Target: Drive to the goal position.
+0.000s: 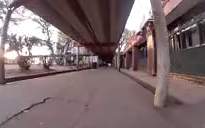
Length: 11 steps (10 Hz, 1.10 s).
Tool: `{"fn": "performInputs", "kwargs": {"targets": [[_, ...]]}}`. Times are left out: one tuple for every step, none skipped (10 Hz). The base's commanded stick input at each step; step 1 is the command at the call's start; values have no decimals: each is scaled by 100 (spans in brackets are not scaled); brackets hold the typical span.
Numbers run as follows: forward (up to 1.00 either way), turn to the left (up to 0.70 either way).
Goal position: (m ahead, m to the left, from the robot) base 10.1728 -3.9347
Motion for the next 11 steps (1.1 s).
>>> {"fn": "performInputs", "kwargs": {"targets": [[70,0],[70,0],[70,0],[70,0],[70,0],[70,0],[70,0],[70,0],[70,0],[70,0],[70,0]]}}
